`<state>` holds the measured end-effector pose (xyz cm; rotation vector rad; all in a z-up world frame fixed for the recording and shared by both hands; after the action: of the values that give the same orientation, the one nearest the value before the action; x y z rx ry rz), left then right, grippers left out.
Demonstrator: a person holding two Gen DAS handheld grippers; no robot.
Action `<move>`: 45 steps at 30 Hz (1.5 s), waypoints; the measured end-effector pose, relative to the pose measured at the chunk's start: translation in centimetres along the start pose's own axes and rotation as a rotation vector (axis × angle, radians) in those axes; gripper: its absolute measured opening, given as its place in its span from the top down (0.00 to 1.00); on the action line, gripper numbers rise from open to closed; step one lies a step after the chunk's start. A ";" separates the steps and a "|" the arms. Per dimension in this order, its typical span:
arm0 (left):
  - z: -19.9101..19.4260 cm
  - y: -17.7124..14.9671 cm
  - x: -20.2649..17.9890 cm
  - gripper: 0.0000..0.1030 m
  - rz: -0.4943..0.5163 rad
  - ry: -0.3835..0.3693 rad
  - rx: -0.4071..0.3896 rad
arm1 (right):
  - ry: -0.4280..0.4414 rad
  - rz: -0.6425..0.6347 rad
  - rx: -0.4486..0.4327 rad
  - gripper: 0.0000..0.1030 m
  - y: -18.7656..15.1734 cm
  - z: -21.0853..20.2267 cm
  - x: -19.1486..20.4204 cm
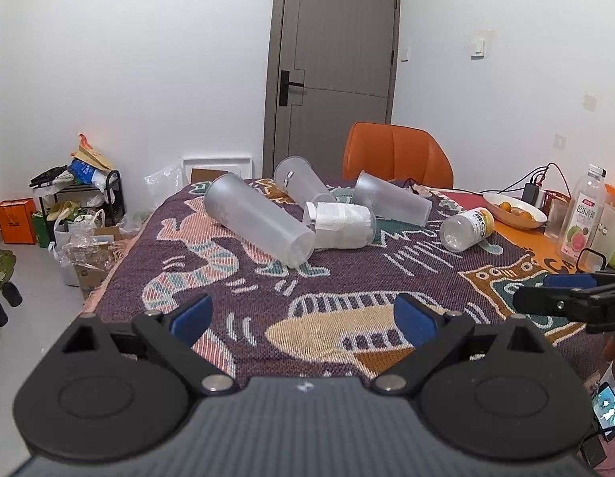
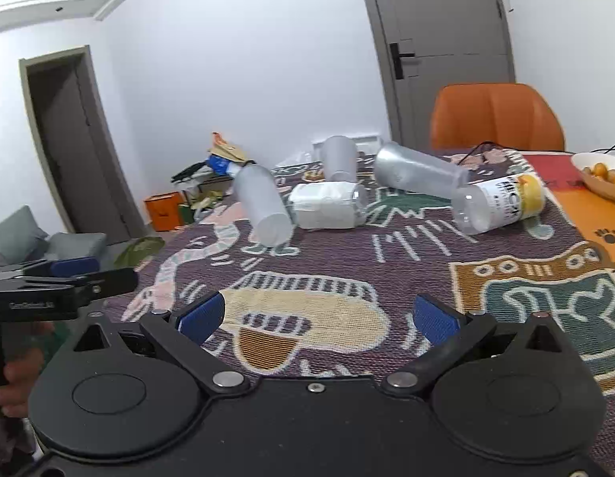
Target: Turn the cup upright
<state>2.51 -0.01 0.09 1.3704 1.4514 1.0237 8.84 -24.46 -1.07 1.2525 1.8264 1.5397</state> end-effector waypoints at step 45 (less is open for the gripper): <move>18.3 4.6 6.6 0.08 -0.321 0.117 0.147 | 0.046 0.017 0.085 0.01 4.6 16.1 -4.3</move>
<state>21.28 6.91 -1.04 1.1438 1.7955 0.8128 25.35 -19.61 -2.23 1.2840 1.9333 1.5258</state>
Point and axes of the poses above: each gripper's, at about its wrist camera, not at the fingertips, and z roughly the way its jaws point, x to its left, y to its top, the point moved 3 cm from there along z, roughly the way its jaws point, and after that the axes turned 9 degrees about -x, right-handed, at the moved point
